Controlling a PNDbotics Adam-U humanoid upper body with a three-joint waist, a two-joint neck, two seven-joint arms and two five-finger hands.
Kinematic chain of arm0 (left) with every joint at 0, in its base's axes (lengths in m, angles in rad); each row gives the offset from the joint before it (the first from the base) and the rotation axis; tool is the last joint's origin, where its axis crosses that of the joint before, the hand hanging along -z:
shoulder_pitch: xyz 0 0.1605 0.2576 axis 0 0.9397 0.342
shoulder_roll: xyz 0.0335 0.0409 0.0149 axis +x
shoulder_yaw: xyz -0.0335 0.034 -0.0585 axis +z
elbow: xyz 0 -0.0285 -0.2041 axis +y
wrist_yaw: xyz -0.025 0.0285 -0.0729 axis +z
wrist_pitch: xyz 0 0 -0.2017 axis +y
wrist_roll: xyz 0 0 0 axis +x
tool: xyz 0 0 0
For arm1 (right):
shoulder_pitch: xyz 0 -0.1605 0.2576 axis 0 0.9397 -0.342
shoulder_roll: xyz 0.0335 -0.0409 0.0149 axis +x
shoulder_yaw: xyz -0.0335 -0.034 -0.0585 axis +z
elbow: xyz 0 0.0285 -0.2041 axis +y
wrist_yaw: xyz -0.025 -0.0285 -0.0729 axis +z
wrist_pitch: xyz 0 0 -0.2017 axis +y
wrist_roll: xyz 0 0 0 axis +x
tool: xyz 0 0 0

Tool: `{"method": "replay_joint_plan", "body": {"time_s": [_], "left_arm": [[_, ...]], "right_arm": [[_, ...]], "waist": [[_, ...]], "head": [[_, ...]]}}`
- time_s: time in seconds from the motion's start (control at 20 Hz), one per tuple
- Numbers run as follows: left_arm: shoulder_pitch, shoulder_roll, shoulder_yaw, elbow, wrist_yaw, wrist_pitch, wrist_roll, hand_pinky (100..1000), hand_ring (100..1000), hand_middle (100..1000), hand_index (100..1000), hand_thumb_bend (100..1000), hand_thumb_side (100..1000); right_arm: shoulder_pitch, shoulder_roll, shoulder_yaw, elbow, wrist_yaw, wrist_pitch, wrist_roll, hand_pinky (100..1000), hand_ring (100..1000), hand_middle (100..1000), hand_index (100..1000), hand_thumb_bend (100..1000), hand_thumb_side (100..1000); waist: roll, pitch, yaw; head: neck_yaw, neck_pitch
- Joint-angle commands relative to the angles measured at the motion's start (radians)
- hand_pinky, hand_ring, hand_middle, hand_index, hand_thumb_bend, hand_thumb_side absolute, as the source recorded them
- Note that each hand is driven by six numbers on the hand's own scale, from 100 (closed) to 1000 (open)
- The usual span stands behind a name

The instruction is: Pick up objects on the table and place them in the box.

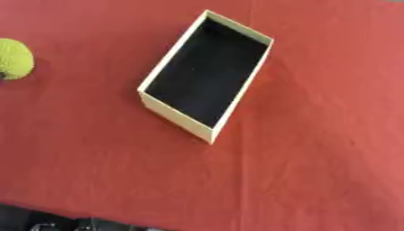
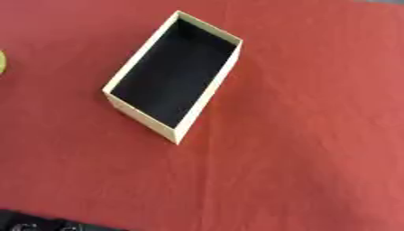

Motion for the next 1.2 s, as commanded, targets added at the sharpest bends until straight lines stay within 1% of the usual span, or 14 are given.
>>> {"method": "replay_joint_plan", "body": {"time_s": [0.05, 0.1, 0.2, 0.25, 0.3, 0.4, 0.65, 0.95, 1.2], "left_arm": [[-0.014, 0.029, -0.001, -0.011, 0.017, 0.001, 0.025, 480, 567, 579, 667, 258, 100], [-0.014, 0.029, -0.001, -0.014, 0.017, 0.002, 0.035, 460, 551, 563, 652, 261, 100], [-0.014, 0.029, -0.001, -0.022, 0.015, 0.005, 0.06, 361, 492, 502, 582, 246, 100], [-0.013, 0.028, 0.002, -0.026, 0.014, 0.009, 0.075, 302, 459, 469, 542, 213, 100], [-0.013, 0.03, 0.004, -0.032, 0.009, 0.016, 0.089, 278, 445, 456, 528, 208, 100], [-0.012, 0.032, 0.002, -0.046, -0.012, 0.027, 0.118, 265, 446, 462, 536, 193, 100], [0.007, 0.039, -0.01, -0.104, -0.049, 0.023, 0.176, 260, 452, 469, 544, 199, 100], [0.011, 0.054, 0.004, -0.224, -0.083, 0.034, 0.205, 245, 446, 464, 537, 171, 100], [-0.002, 0.057, 0.011, -0.339, -0.093, 0.032, 0.215, 241, 447, 465, 539, 148, 100]], "right_arm": [[-0.01, -0.015, -0.007, -0.015, -0.008, -0.002, 0.002, 829, 899, 885, 882, 100, 943], [-0.01, -0.015, -0.007, -0.015, -0.008, -0.002, 0.002, 829, 899, 885, 882, 100, 944], [-0.008, -0.014, -0.008, -0.015, -0.009, -0.001, 0.002, 829, 900, 885, 883, 100, 946], [-0.006, -0.014, -0.009, -0.015, -0.009, -0.001, 0.001, 829, 900, 885, 883, 100, 946], [-0.005, -0.014, -0.009, -0.015, -0.01, -0.001, 0.001, 829, 900, 885, 883, 100, 946], [-0.005, -0.014, -0.01, -0.015, -0.01, -0.002, 0.0, 829, 900, 885, 883, 100, 946], [-0.004, -0.013, -0.011, -0.015, -0.009, -0.002, 0.001, 830, 901, 885, 883, 100, 945], [-0.002, -0.014, -0.015, -0.015, -0.008, -0.004, -0.005, 830, 901, 885, 884, 100, 941], [-0.003, -0.015, -0.016, -0.015, -0.007, -0.005, -0.006, 831, 902, 885, 884, 100, 938]], "waist": [[0.005, -0.017, 0.0], [0.005, -0.017, 0.0], [0.005, -0.017, 0.001], [0.004, -0.018, 0.001], [0.004, -0.018, 0.001], [0.004, -0.018, 0.0], [0.004, -0.019, 0.0], [0.005, -0.021, 0.004], [0.005, -0.022, 0.005]], "head": [[0.002, -0.005], [0.002, -0.004], [0.001, -0.002], [0.001, -0.002], [0.001, -0.001], [0.002, 0.0], [0.0, -0.001], [-0.014, 0.013], [-0.03, 0.014]]}}
